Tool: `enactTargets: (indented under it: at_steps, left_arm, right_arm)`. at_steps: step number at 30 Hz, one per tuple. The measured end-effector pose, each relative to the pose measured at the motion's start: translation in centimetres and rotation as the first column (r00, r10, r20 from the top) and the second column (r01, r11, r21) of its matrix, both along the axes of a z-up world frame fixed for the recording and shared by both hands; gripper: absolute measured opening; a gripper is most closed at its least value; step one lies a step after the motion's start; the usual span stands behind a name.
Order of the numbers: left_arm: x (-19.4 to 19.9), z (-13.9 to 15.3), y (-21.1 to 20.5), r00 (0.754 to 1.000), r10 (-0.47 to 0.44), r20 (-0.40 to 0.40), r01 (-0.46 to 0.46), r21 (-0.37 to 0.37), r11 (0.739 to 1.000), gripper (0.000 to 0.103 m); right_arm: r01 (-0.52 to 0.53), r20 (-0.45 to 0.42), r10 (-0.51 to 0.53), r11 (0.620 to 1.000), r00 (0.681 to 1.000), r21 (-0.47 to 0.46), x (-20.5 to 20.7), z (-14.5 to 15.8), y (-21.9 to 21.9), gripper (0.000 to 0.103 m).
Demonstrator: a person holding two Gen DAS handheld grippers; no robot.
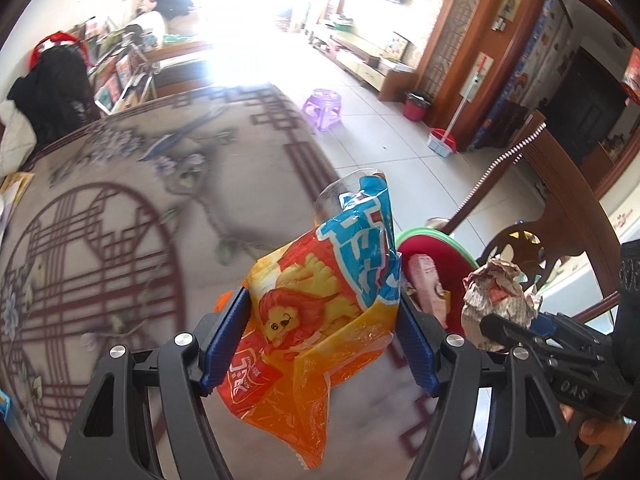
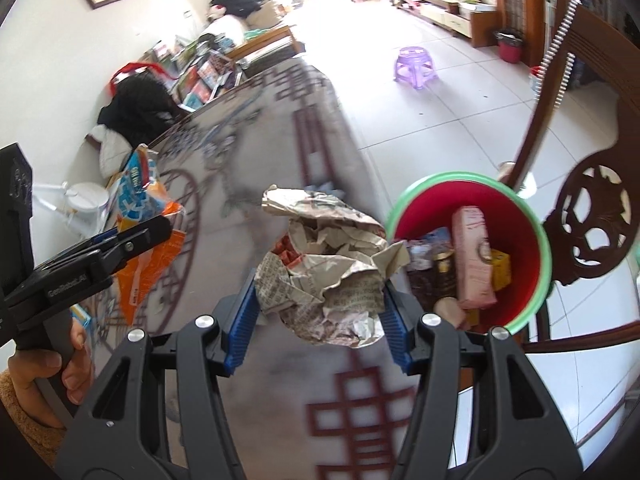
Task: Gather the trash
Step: 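Lift the newspaper and snack bag toward the red bin, then open the right tool over the red bin to drop the newspaper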
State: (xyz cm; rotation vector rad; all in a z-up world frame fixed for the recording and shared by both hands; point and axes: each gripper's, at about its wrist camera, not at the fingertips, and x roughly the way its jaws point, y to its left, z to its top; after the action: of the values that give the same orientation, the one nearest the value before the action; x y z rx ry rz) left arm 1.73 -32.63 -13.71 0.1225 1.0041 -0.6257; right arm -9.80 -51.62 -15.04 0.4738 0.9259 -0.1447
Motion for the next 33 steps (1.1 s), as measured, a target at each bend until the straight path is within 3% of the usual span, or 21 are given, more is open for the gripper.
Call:
enactTargets:
  at_steps: [11, 17, 21, 33]
  left_arm:
    - [-0.7, -0.6, -4.9, 0.996, -0.086, -0.025, 0.087, 0.013, 0.996, 0.068]
    - [-0.5, -1.0, -7.3, 0.993, -0.112, -0.036, 0.112, 0.008, 0.994, 0.068]
    - [-0.5, -1.1, -9.3, 0.989, -0.143, -0.029, 0.143, 0.002, 0.99, 0.068]
    - [-0.6, -1.4, -12.5, 0.981, -0.193, -0.023, 0.193, 0.003, 0.981, 0.068]
  right_arm:
    - [0.149, -0.053, -0.152, 0.987, 0.987, -0.061, -1.0, -1.7, -7.7, 0.054]
    - [0.204, -0.06, -0.21, 0.975, 0.976, -0.089, -0.3, -2.2, -10.8, 0.067]
    - [0.231, -0.045, -0.235, 0.97, 0.971, -0.081, -0.8, -2.2, -11.7, 0.072]
    - [0.242, -0.097, -0.247, 0.968, 0.964, -0.064, -1.3, -4.1, -12.9, 0.072]
